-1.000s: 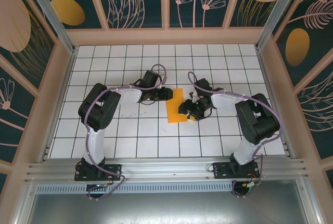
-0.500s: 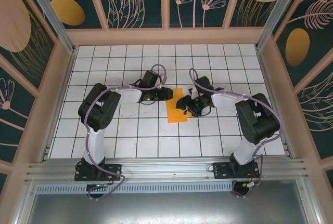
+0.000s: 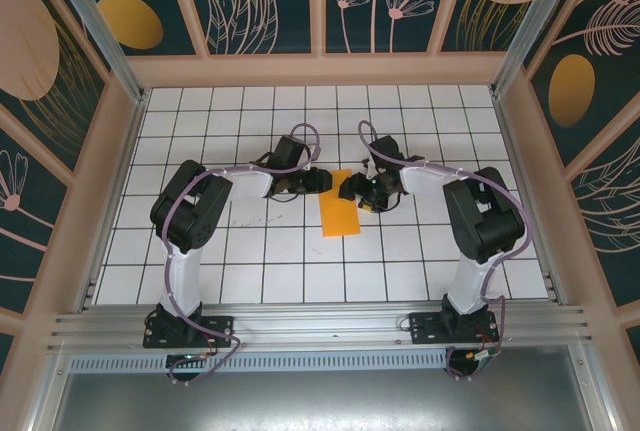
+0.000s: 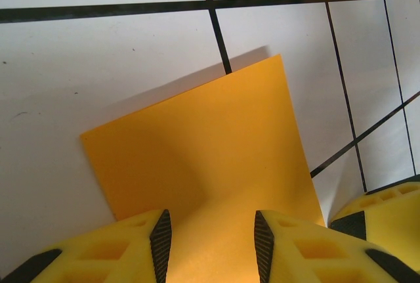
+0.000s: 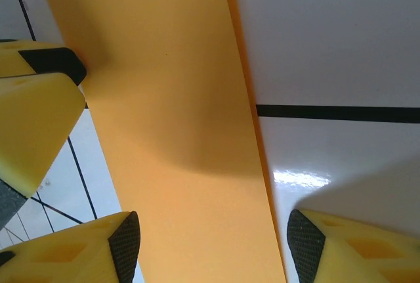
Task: Fold a paper plane with a square sheet of paper (fold left side to right side)
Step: Fold the triangle a second time at the center of the table.
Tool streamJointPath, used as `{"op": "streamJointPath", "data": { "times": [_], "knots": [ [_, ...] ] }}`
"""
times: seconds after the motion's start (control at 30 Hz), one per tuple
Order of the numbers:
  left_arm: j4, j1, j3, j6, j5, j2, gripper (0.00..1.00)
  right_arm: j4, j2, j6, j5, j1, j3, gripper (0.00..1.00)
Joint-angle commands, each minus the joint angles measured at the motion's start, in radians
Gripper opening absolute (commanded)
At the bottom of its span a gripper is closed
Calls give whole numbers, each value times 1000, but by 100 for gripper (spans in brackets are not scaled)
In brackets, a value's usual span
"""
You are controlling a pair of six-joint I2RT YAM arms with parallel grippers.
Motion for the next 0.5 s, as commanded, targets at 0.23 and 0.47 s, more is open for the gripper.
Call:
{"op": "streamJointPath", "data": {
  "times": [0.23, 0.47],
  "knots": [
    [15, -10, -14, 5, 13, 15, 40, -18, 35, -7, -52, 24, 38, 65],
    [18, -10, -13, 4, 15, 19, 40, -10, 11, 9, -84, 37, 44, 64]
  ]
}}
